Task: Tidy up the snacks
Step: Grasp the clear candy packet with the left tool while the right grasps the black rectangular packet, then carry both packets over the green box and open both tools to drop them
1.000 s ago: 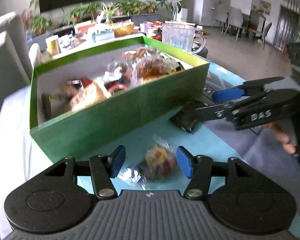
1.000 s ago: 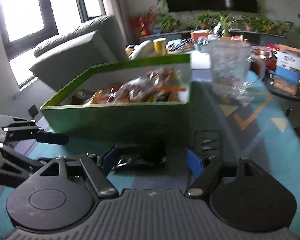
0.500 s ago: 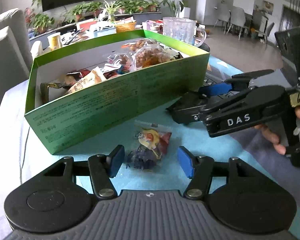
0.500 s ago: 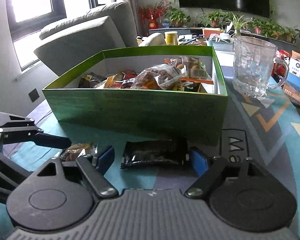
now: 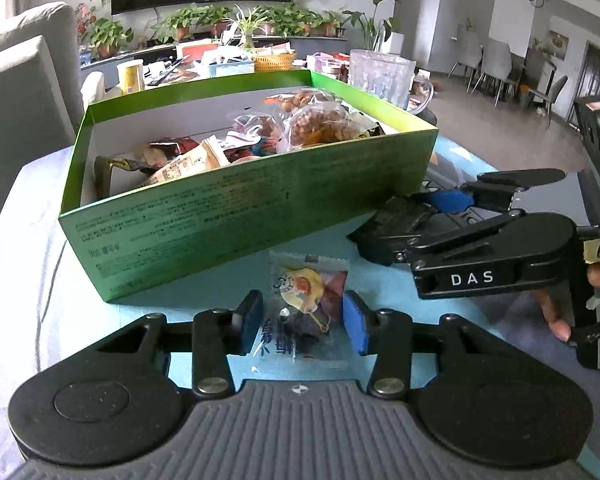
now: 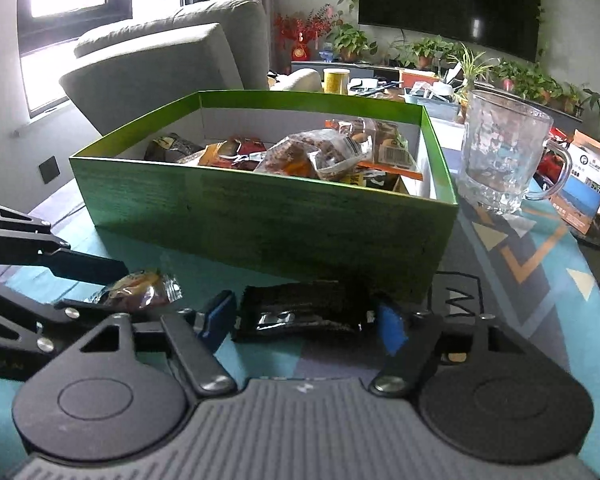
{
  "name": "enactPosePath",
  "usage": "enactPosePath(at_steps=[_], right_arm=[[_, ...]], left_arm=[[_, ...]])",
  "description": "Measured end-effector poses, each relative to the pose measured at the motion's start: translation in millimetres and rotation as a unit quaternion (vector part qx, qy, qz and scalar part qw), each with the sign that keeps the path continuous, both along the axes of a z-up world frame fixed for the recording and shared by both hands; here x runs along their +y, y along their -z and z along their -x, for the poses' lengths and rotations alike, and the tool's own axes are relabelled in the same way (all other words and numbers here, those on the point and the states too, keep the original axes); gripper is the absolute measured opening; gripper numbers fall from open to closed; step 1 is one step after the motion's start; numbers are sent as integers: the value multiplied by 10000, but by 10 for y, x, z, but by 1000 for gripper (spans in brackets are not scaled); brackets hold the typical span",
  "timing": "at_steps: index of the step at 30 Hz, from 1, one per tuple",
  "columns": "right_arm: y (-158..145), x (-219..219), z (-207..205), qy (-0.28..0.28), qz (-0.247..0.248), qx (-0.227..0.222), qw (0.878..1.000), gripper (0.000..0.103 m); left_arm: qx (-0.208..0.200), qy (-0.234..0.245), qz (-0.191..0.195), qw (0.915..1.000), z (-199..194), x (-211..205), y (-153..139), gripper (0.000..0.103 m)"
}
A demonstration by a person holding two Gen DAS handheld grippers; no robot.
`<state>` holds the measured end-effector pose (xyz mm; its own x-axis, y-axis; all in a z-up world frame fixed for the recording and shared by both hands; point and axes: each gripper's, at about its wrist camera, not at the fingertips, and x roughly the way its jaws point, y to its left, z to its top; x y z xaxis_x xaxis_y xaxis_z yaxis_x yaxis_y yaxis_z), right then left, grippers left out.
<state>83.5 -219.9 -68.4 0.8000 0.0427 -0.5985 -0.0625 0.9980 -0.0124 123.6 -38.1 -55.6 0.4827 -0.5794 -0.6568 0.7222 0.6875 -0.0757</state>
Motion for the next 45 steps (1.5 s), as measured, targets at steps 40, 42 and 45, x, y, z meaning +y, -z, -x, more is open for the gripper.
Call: enactPosePath(at_steps=[40,42,45], right_arm=[[-788,-51,-200,-159,-395,-1340,9901,47],[-774,-68,-232,-129,-425,-1303,9905,47],[-749,-80,-315,-94,-439,-1228,9914,47]], left_arm=[[-1163,-618,467,9902,-437,-28,-840,41],[-1125,-657,465,9904,-479,-34,-813,41],[-1069,-728,436,9906,-579,-52,-765,41]])
